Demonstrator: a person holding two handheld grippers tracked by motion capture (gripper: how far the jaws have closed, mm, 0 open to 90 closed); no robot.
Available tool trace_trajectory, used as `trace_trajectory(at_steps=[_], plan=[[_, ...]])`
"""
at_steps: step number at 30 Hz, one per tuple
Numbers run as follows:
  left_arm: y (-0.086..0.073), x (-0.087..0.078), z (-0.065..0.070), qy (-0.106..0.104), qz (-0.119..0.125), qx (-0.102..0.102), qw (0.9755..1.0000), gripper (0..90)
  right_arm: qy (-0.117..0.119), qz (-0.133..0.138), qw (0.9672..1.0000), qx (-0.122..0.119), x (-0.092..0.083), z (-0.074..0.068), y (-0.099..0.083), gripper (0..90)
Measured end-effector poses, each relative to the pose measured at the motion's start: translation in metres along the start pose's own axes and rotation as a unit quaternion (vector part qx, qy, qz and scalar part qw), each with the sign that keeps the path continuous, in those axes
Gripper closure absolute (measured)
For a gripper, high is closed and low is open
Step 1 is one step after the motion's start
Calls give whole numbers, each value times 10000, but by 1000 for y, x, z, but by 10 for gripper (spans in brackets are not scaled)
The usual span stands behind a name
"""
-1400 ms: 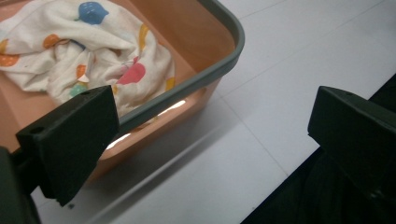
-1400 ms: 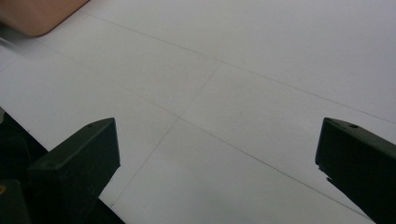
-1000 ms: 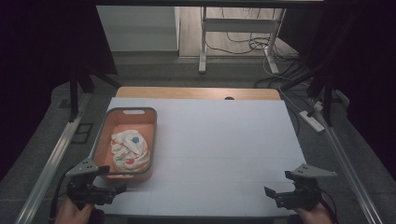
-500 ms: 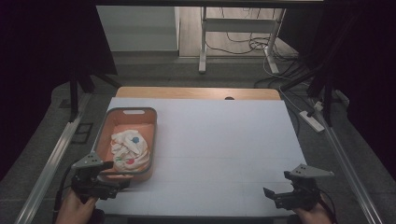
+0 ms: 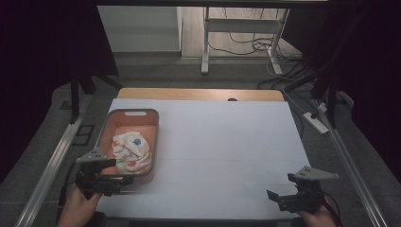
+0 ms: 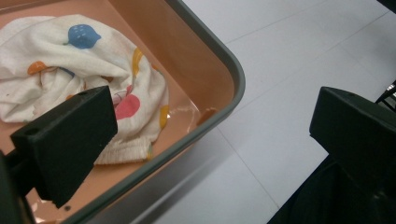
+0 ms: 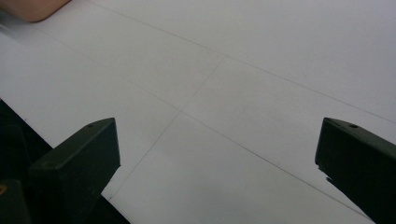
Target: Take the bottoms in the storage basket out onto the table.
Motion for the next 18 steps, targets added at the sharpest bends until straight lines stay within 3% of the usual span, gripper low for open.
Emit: trace_trajectory(at_steps=[11, 18], plan=[[11, 4, -12, 57, -26, -226, 9997, 3, 13, -38, 10000, -48, 1, -1, 0, 4], [19, 6, -20, -12, -57, -170, 9998, 3, 27, -53, 10000, -59, 1, -1, 0, 6]])
Point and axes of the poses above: each handheld gripper's, and its own axes: x roughly forward along the jaws, y roughly out of its top, z roughly to its right, the point moved 5 cm from there along x, roughly forward along the jaws, and after that the axes turned 15 degrees about -y, right-handed, at the moved point
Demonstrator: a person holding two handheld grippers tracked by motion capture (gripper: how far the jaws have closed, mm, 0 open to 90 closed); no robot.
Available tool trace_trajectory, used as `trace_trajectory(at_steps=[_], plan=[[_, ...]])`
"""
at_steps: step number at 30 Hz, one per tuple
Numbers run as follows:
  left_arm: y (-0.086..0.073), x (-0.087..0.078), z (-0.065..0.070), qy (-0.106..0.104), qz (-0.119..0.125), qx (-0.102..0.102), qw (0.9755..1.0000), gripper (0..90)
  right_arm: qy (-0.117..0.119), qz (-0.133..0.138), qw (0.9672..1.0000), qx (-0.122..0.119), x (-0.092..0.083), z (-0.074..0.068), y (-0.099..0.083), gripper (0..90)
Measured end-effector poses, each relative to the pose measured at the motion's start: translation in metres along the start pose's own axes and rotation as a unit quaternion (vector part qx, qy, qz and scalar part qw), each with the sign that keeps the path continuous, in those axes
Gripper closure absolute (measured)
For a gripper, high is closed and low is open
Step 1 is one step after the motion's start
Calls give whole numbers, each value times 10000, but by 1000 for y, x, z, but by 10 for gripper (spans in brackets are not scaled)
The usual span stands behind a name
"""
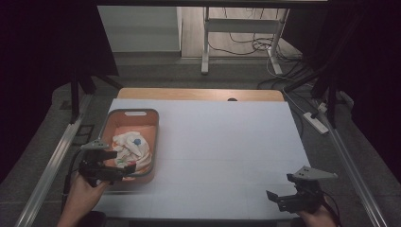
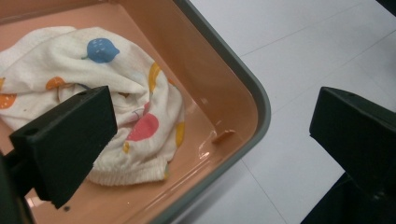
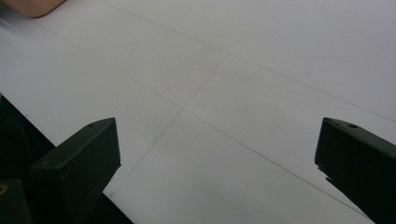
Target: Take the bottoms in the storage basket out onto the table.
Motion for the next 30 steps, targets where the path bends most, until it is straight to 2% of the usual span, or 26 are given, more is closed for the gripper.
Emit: trace_trajectory(at_steps=[2, 6, 17, 30], plan=[[2, 2, -1, -51, -23, 20, 10000, 3, 7, -4, 10000, 10, 0, 0, 0, 6], [5, 7, -5, -8, -136, 93, 9999, 2, 14, -5, 10000, 12, 0, 0, 0, 6], [17, 20, -17, 55, -336, 53, 9994, 2, 33, -32, 10000, -25, 1, 0, 0, 7], [29, 31, -38, 23, -519, -68, 9986, 1, 63, -53, 9999, -57, 1, -1, 0, 7]])
Point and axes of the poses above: each handheld gripper's, and its own axes: x roughly forward along the jaws, y roughly out of its top, z roughly to its right, the point moved 5 cm from there along x, roughly forward along the jaws, and after that the axes turned 15 degrees about -y, right-handed, at the moved point
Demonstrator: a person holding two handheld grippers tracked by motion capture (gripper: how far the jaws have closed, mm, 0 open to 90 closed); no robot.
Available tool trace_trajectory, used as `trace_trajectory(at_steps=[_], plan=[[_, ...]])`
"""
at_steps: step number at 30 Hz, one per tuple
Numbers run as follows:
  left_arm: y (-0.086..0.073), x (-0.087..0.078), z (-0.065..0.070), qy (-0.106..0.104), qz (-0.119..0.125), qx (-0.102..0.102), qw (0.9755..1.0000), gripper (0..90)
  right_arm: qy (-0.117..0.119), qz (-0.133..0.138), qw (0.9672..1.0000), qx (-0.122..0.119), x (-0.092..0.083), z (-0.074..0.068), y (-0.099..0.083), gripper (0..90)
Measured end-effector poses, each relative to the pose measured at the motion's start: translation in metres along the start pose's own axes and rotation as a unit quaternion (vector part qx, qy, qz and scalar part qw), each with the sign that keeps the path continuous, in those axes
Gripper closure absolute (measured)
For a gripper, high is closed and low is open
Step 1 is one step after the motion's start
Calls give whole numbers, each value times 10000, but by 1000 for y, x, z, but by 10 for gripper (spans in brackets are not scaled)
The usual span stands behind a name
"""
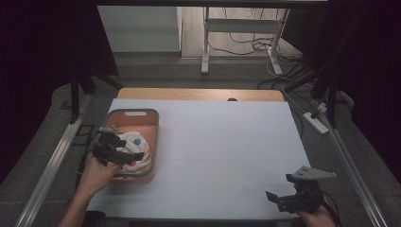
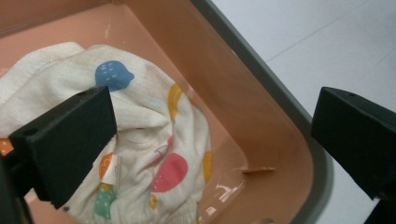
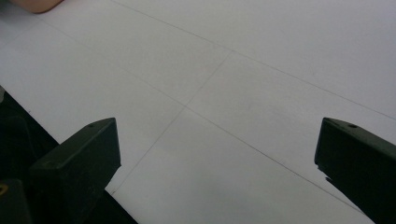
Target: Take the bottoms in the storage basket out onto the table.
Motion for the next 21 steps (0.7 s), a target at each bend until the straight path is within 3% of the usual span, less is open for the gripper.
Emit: trace_trajectory(at_steps=[21], plan=[[16, 12, -27, 165, -148, -142, 9997, 1, 26, -17, 10000, -63, 1, -1, 0, 7]])
Point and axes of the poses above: each handheld gripper's, and its own axes: x roughly forward along the jaws, y roughly out of its top, z roughly to its right, the point moved 5 cm from there along x, roughly forward along the jaws, and after that the axes turned 15 degrees about -y, right-handed, at the moved point
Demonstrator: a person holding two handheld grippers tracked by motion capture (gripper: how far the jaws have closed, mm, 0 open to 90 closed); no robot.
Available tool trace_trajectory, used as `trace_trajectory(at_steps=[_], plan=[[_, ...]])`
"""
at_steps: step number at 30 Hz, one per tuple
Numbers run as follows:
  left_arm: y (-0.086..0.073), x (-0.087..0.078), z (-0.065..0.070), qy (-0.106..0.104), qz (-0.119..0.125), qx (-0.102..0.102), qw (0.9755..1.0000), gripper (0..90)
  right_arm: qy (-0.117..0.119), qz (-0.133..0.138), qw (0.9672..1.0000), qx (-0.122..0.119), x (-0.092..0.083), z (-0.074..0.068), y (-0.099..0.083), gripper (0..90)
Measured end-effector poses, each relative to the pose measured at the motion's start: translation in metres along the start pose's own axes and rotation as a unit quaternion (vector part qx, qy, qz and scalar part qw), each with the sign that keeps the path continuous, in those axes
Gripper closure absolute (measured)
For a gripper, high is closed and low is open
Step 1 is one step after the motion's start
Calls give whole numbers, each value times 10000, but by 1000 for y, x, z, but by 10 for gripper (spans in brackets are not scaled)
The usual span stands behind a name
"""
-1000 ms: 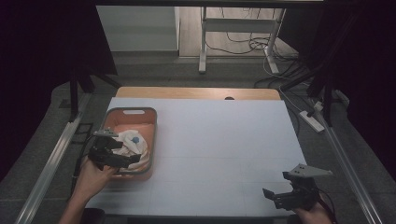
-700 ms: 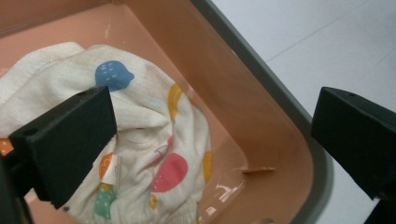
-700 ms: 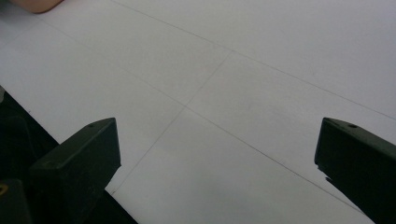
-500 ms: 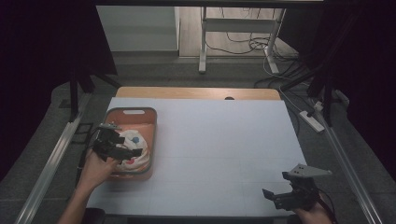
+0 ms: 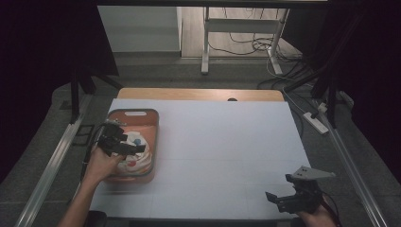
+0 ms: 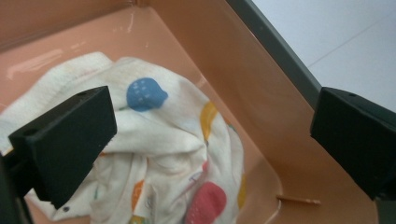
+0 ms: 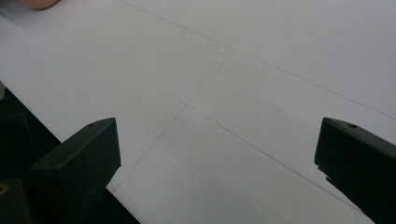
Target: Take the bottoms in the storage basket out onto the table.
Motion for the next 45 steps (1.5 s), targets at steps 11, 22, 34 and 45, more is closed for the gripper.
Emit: trace_trajectory(at_steps=[11, 22, 34, 45], plan=[[12, 12, -14, 101, -153, -68, 9998, 1, 13, -12, 10000, -15, 0, 0, 0, 7], [9, 18, -38, 326, -422, -352, 9980, 0, 22, -30, 10000, -55, 0, -1, 0, 8], [-4, 32, -51, 622, -1017, -491, 9917, 0, 39, -31, 10000, -74, 0, -2, 0, 9], [-13, 49, -51, 1107, -1616, -152, 9805, 2, 55, -31, 9999, -98, 0, -2, 0, 9]])
Point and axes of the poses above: each handheld gripper's, and its own axes: x roughly forward along the jaws, y roughly out of its top, z roughly to its right, the point moved 5 cm from there along x, roughly forward along the jaws, and after that the axes turned 15 degrees about -y, right-handed, at the moved point
